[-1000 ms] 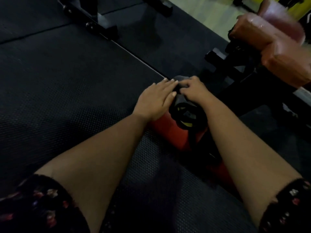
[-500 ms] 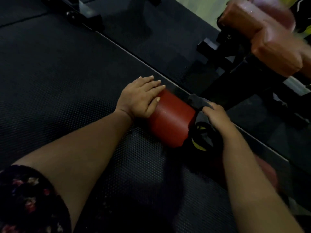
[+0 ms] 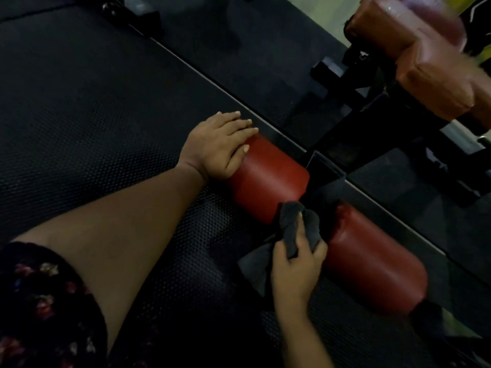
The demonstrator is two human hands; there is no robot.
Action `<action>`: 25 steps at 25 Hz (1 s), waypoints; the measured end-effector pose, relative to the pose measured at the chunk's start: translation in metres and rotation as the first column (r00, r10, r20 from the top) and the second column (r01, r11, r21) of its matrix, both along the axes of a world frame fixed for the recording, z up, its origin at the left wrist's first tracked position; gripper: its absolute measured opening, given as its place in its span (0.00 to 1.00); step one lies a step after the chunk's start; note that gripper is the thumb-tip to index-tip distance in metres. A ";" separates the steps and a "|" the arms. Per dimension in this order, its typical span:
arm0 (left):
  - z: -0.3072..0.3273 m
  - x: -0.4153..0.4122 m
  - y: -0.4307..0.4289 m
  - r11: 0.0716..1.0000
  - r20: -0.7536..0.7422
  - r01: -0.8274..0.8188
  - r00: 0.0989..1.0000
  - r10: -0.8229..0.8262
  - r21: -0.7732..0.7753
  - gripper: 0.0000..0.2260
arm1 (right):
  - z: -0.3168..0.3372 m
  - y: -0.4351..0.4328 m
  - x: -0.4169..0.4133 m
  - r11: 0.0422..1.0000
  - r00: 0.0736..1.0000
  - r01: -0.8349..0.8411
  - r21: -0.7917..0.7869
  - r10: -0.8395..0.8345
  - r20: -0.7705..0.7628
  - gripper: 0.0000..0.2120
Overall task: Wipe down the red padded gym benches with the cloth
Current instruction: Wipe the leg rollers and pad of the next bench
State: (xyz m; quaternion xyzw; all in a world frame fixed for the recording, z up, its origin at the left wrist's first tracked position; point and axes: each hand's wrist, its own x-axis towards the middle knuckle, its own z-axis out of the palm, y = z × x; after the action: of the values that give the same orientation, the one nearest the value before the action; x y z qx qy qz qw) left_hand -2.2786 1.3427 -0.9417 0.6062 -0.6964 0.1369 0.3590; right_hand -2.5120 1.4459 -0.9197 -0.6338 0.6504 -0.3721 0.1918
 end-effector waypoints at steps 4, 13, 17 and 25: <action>-0.001 0.001 -0.002 1.000 0.018 0.005 1.000 -0.005 -0.017 0.19 | 0.034 -0.064 -0.010 0.989 0.974 0.141 -0.033 -0.133 0.181 0.26; -0.004 0.003 -0.002 0.998 -0.001 0.011 1.000 -0.011 -0.059 0.19 | -0.026 0.001 -0.003 0.997 0.995 -0.056 -0.056 0.050 -0.092 0.30; -0.004 0.003 -0.001 0.999 -0.013 0.020 1.000 -0.020 -0.033 0.19 | -0.054 0.018 -0.039 0.891 0.724 -0.415 -0.184 0.201 -0.659 0.24; 0.001 0.002 0.002 0.999 -0.043 0.038 0.998 -0.036 0.037 0.21 | -0.050 -0.026 0.043 0.737 0.197 -0.676 0.009 0.193 -0.961 0.19</action>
State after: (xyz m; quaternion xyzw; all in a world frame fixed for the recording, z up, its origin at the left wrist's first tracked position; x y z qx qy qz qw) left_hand -2.2763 1.3442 -0.9402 0.6025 -0.7022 0.1042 0.3648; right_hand -2.4688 1.4202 -0.9695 -0.9115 0.3261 -0.0041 -0.2506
